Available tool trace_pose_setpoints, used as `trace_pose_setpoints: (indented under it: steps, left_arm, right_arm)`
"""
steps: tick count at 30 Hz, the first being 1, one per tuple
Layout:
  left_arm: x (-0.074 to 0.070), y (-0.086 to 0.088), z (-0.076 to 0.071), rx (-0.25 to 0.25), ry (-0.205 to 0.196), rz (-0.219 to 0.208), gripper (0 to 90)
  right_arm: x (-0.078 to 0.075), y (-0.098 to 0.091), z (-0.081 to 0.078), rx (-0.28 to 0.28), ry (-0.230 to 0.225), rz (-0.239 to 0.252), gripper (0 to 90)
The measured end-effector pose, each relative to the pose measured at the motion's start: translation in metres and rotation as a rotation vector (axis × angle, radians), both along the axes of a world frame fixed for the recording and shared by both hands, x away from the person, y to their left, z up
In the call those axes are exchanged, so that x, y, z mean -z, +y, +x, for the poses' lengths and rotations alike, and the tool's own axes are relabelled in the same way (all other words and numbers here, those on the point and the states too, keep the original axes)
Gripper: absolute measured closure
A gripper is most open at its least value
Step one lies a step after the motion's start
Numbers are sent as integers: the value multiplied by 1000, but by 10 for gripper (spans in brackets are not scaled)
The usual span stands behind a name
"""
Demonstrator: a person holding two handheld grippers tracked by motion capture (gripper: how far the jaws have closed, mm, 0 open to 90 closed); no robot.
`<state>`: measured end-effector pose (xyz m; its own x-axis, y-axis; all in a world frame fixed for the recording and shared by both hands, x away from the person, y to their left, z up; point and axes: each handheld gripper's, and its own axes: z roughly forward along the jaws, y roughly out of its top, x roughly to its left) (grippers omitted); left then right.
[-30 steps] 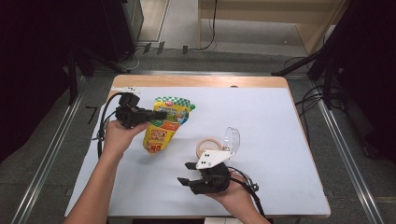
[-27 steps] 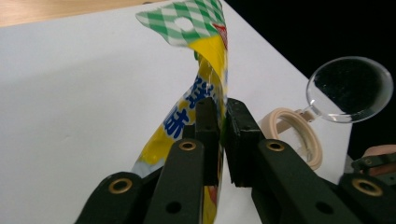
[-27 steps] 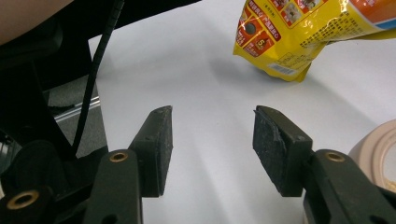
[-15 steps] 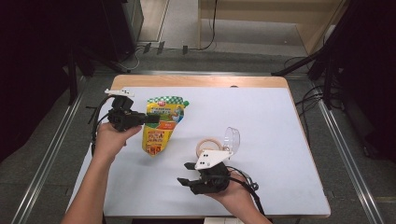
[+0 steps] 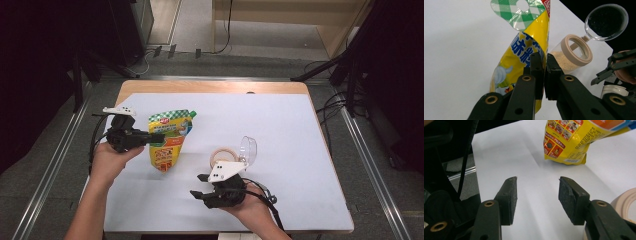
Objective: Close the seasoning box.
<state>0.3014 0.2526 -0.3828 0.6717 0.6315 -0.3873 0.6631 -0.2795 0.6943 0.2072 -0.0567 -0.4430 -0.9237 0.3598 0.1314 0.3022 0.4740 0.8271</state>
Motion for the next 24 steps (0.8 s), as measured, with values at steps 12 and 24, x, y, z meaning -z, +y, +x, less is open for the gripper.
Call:
trace_pose_setpoints:
  steps: [12, 24]
  left_arm:
    - [-2, 6, -4, 10, -14, 2, 735]
    - [-12, 9, -8, 25, -36, -10, 528]
  right_arm:
    - [3, 5, 1, -16, -5, -15, 503]
    - [2, 3, 3, -8, 10, -20, 497]
